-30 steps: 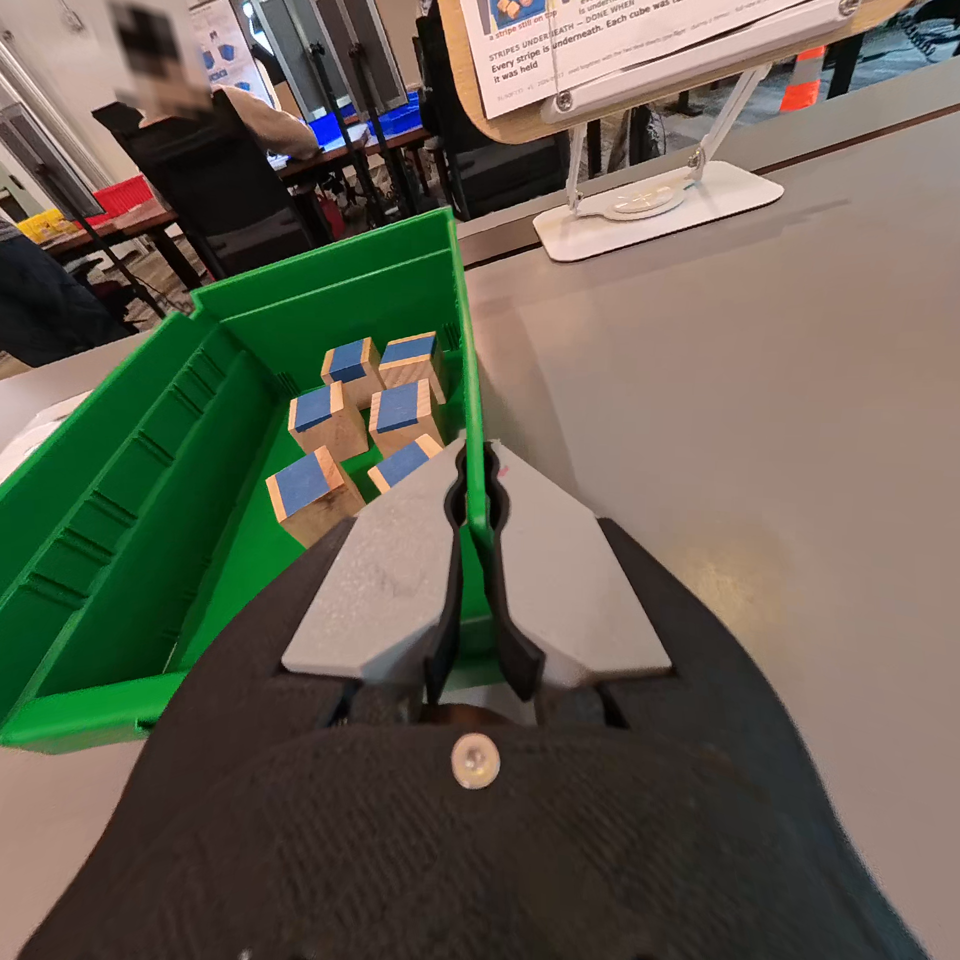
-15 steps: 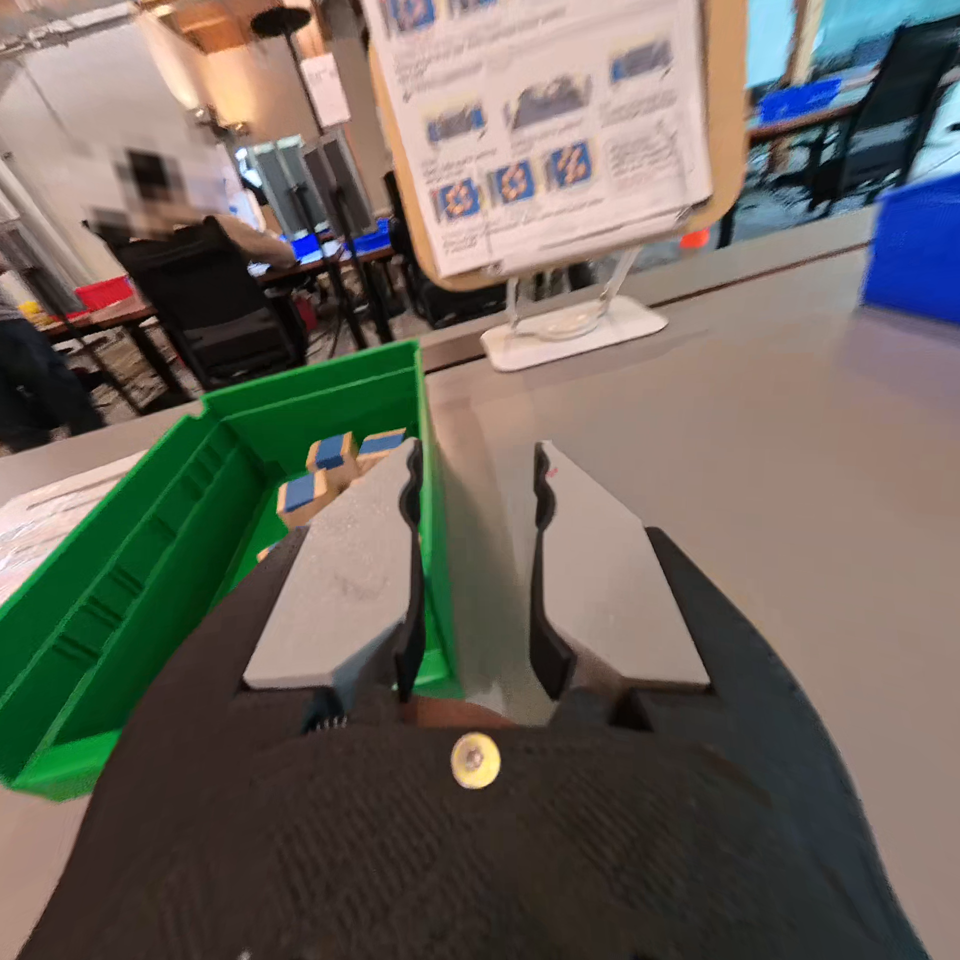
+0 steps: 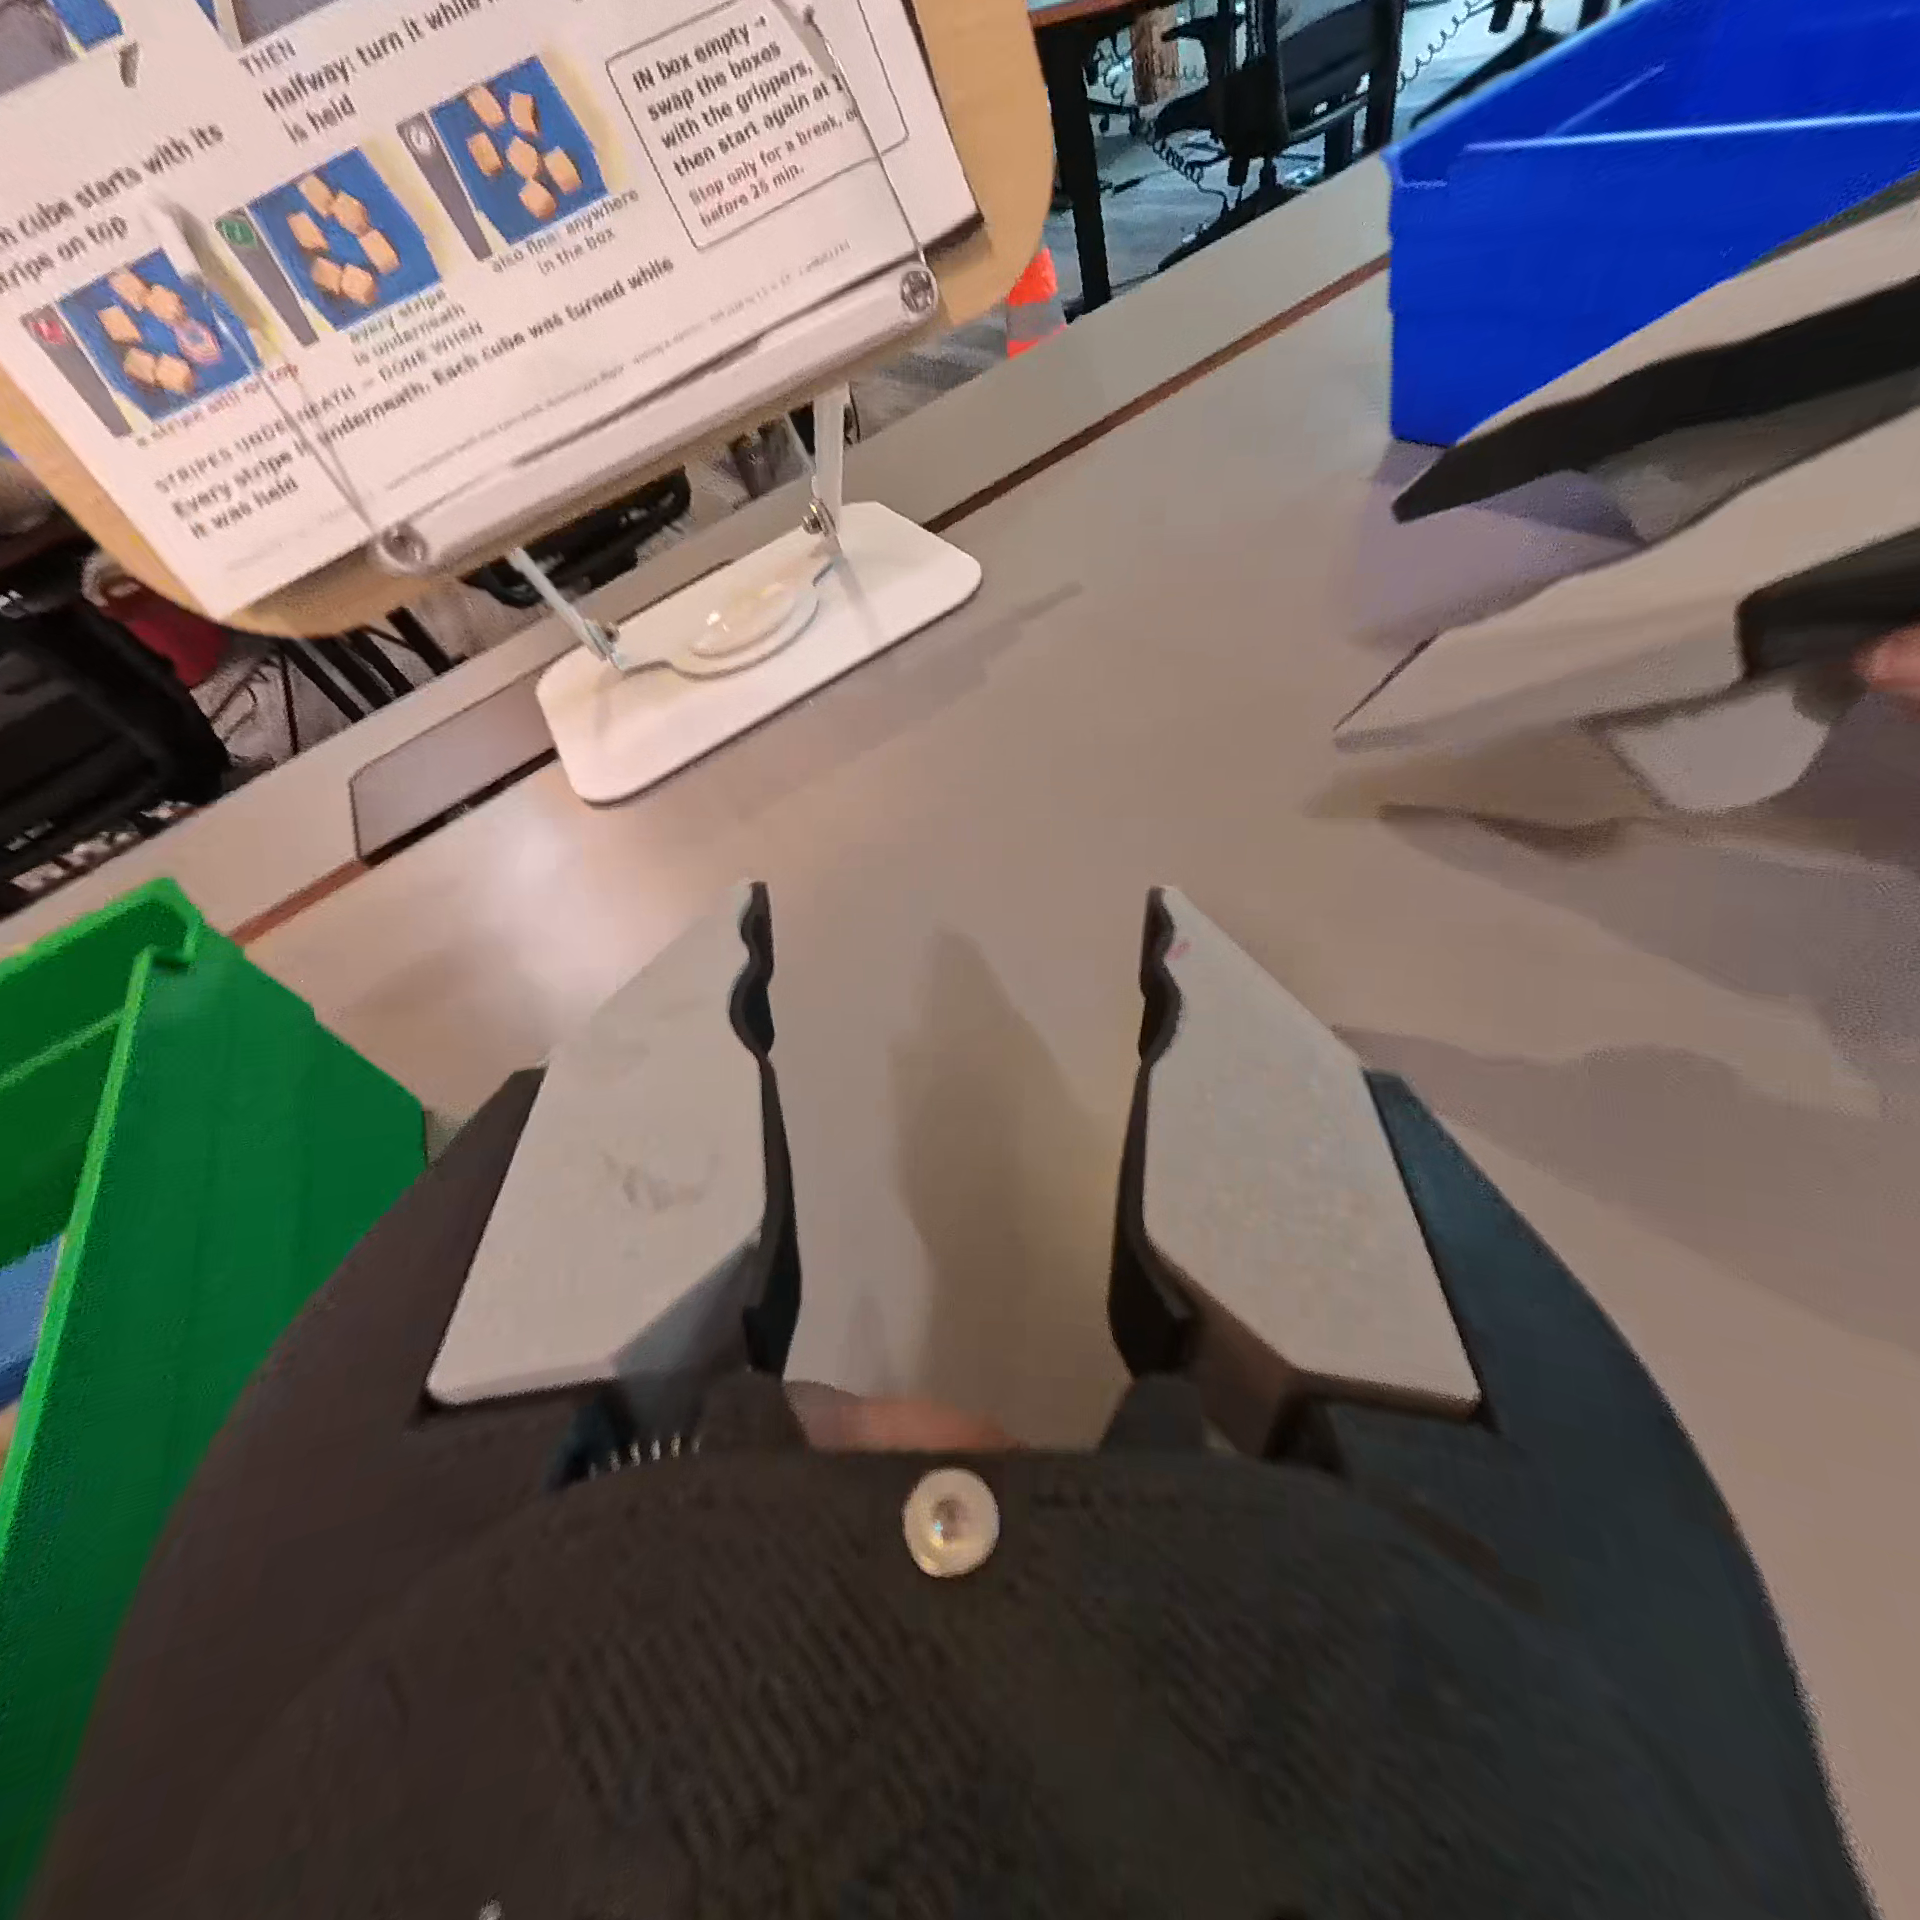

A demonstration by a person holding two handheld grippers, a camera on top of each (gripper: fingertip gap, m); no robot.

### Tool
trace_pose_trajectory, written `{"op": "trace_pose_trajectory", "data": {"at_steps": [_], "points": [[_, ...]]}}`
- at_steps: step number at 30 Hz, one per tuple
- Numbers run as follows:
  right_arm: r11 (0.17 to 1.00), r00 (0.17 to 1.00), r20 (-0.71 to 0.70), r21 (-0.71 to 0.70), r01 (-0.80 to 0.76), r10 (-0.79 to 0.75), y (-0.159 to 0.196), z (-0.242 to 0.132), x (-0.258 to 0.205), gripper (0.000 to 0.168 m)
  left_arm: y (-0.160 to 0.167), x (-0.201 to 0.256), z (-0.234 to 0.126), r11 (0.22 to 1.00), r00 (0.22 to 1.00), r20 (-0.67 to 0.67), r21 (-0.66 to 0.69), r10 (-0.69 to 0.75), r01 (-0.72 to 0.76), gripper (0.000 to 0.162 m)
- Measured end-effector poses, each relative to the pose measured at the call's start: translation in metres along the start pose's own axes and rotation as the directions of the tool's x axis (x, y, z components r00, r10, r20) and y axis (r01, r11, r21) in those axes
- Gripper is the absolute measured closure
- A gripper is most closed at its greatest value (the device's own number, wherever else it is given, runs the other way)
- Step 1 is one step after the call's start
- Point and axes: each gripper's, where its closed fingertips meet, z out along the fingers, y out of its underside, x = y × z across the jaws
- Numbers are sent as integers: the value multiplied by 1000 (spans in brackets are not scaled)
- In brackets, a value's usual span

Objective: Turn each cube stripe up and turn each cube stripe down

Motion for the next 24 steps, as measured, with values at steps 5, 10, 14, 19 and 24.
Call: {"op": "trace_pose_trajectory", "data": {"at_steps": [5,10,14,19,24], "points": [[997,996,-50,-3,78,-78,-9,38,12,90,-13,-3,42,1000,1000,-4,22,3,-3,81],[988,989,-30,49,149,-148,-14,52,8,92,-4,8,61,998,998,-31,37,58,-56,83],[992,994,26,60,109,-111,-12,46,4,95,8,12,56,999,996,-80,-7,46,-47,85],[997,995,95,73,27,-33,-9,41,-3,96,-5,10,43,998,993,-108,46,-43,48,91],[996,992,113,71,44,-52,-9,41,-15,97,-9,14,38,998,995,-97,56,6,-1,93]]}}
